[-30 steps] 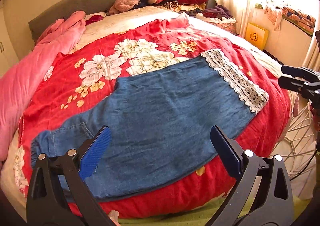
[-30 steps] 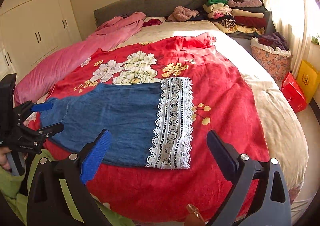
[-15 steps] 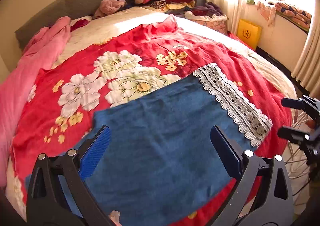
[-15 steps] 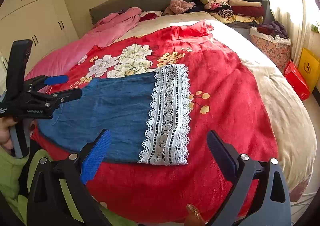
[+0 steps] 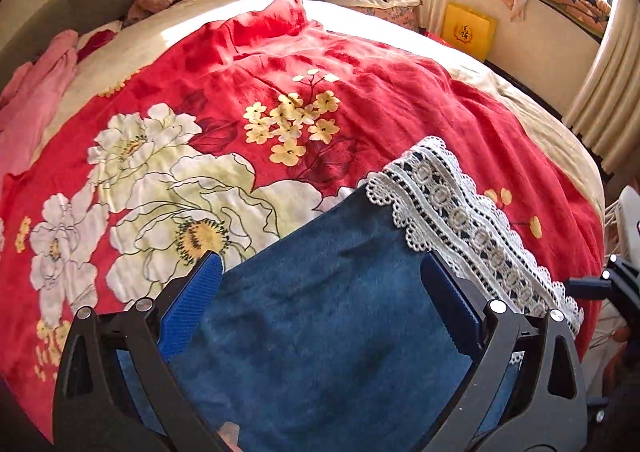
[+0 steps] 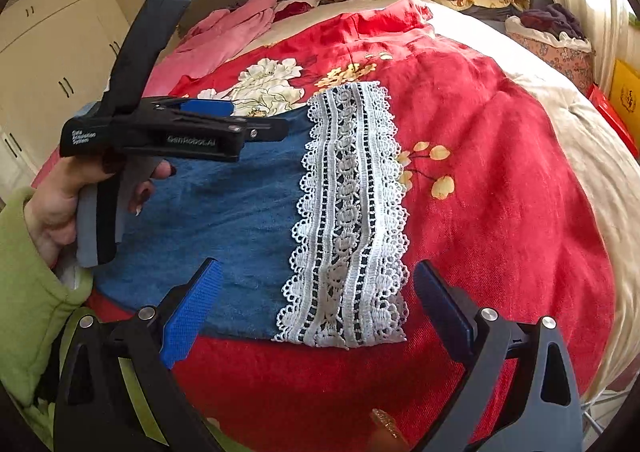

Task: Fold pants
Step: 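Move both grippers to the lace-trimmed end of the folded denim pants, then grasp the lace end with the left gripper while the right gripper grasps adjacent denim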

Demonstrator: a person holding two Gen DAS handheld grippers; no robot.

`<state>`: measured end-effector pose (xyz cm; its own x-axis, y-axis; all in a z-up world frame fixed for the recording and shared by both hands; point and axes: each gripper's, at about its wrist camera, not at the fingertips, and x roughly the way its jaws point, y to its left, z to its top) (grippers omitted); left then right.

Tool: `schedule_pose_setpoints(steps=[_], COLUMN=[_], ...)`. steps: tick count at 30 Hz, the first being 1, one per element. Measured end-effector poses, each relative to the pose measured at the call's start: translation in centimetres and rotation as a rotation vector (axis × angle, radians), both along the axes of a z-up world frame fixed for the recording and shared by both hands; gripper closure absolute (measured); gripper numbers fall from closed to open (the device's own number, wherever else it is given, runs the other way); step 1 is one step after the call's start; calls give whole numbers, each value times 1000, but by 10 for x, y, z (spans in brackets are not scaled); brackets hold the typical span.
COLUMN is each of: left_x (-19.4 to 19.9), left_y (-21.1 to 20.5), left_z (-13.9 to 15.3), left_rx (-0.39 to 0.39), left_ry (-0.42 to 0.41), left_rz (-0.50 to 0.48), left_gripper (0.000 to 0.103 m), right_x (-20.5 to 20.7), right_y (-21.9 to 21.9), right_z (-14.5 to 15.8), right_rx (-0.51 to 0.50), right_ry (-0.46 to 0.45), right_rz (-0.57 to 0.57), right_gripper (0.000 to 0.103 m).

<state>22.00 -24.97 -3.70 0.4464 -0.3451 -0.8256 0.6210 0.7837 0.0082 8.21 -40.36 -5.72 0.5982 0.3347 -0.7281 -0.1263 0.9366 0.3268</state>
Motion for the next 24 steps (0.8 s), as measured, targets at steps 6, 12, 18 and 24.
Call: schedule_pose_setpoints(steps=[6, 12, 18, 24], left_x=[16, 9, 3, 1], left_y=[-13, -13, -11, 15], left_z=[-30, -28, -22, 1], left_rx=[-32, -93, -83, -207], left_ry=[108, 127, 96, 114], left_rz=[-49, -82, -58, -32], left_gripper=[26, 56, 90, 98], right_x=[6, 19, 21, 12], right_y=[4, 8, 8, 19], right_z=[-9, -17, -9, 19], right_rx=[31, 7, 48, 60], right_ry=[2, -2, 5, -56], right_rz=[-12, -16, 4, 32], right_gripper=[29, 47, 80, 81])
